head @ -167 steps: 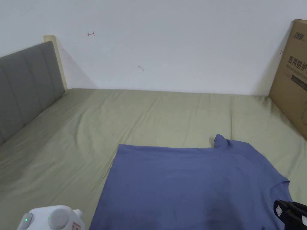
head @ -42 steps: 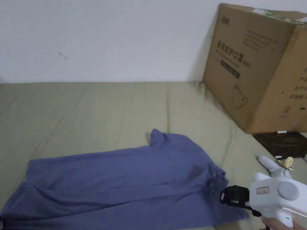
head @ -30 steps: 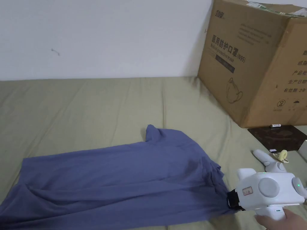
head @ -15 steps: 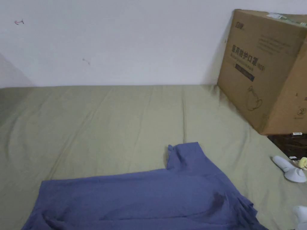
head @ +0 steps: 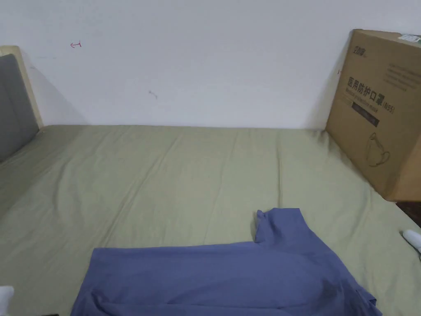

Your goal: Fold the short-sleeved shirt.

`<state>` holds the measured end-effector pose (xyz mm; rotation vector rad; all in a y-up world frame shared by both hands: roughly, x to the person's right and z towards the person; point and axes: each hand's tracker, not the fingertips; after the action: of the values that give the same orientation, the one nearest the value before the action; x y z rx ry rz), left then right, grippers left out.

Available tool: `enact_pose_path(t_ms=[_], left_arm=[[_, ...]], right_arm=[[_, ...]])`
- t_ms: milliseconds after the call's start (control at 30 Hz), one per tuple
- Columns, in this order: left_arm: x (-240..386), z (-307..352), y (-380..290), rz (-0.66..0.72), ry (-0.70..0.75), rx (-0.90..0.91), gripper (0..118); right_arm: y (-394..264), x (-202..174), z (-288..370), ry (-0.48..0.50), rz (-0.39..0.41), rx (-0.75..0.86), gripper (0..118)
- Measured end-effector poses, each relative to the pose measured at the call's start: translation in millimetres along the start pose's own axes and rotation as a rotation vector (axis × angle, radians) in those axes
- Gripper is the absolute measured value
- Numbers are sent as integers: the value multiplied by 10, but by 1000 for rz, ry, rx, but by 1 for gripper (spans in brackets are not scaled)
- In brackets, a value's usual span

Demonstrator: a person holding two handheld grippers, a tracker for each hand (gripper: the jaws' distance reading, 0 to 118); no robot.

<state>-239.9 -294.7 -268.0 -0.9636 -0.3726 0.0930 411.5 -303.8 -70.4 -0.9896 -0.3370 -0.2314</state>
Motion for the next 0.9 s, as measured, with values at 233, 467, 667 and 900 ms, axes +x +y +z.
enact_pose_path(t_ms=[233,467,667,900], left_arm=[[542,344,413,-68,-79,189,108],[942,277,721,-172,-84,252,0],[624,-466,1391,-69,-41,134,0],[32,-1738,1798,-16,-47,-135,23]], right_arm=[[331,-463,412,151,-10,176,114],[636,-934,548,265,-29,375,2],[972,-1120,233,279,-2,341,2],[1040,-1134,-158,271,26,235,2]])
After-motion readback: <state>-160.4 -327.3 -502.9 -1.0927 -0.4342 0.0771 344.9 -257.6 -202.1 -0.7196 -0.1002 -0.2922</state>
